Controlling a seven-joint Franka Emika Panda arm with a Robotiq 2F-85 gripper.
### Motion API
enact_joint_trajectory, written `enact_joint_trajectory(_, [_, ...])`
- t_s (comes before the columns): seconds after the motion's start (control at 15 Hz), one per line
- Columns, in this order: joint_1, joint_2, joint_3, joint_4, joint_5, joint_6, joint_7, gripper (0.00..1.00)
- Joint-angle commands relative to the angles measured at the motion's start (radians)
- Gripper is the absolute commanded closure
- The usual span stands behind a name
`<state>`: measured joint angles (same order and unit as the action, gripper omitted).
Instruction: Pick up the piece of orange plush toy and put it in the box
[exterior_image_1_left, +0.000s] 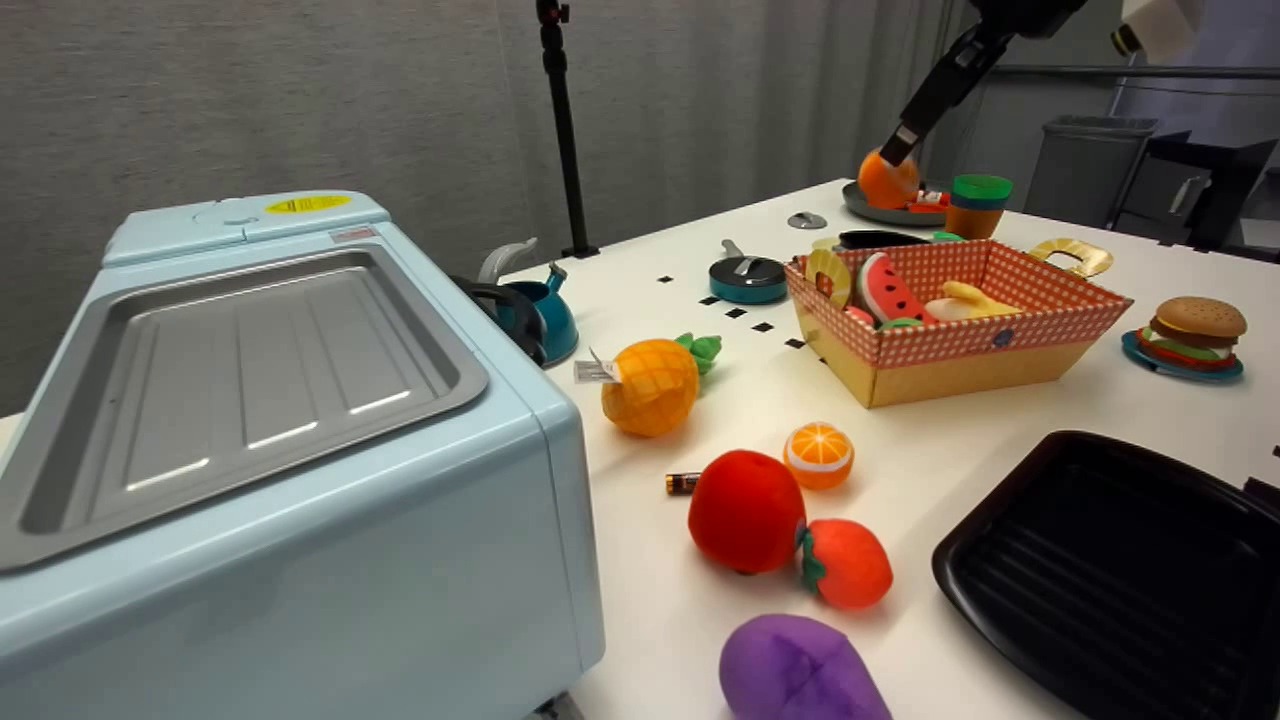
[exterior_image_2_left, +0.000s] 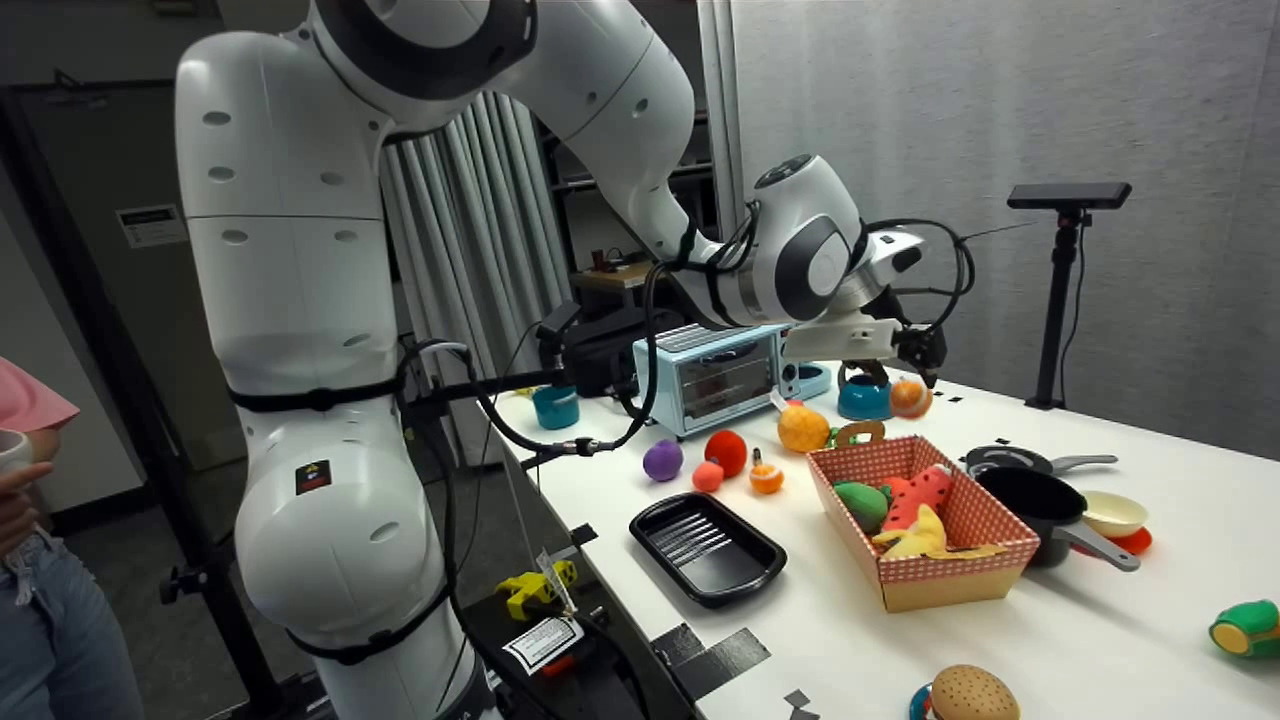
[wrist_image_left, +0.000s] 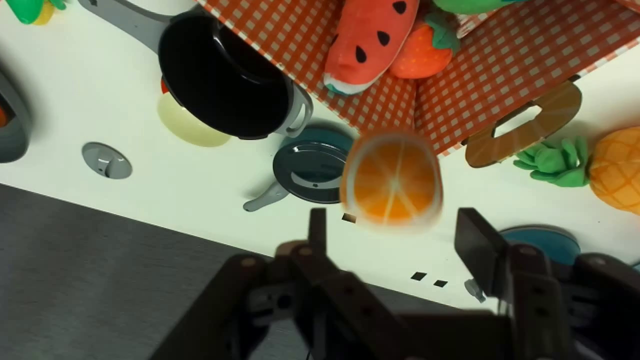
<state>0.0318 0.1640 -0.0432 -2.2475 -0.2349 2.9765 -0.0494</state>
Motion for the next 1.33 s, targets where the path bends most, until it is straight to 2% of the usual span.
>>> enact_joint_trajectory(0.0, [-0.003,-0.046,0.006,-0.058,0.014,0.048,0.005,0.02])
enact_joint_trajectory(0.73, [0.015,-0.071,0.030,-0.093,0.002,0.075,0.005,0.00])
enact_joint_trajectory(0.87, [0.012,-0.073,0.058,-0.099,0.039,0.066,-0.023,0.00])
enact_joint_trajectory(0.93, [0.010,-0.044,0.041,-0.064,0.002,0.050,0.000,0.00])
enact_joint_trajectory(1.27, [0.009,-0.040,0.044,-0.065,0.002,0.050,0.000,0.00])
